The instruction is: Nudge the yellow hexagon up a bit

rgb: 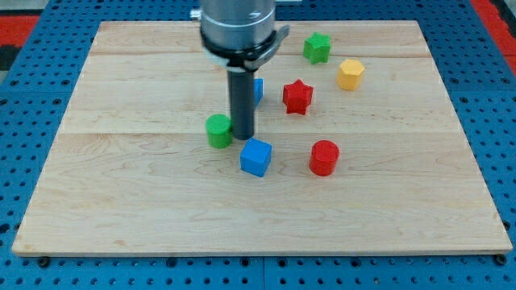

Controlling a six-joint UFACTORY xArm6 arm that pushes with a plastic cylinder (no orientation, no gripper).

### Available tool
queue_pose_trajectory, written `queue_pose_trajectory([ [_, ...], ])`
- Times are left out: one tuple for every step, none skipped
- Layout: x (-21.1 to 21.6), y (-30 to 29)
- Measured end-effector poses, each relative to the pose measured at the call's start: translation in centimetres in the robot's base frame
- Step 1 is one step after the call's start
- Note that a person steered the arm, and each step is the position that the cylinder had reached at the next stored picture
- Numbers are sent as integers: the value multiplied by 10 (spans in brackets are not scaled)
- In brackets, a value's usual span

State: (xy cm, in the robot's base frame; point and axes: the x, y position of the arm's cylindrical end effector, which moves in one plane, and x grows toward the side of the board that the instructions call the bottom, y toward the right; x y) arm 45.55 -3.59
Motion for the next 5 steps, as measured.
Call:
queue_pose_trajectory([
  [-5, -41],
  [-13, -81],
  [-31, -96],
  [-33, -96],
  [-33, -38],
])
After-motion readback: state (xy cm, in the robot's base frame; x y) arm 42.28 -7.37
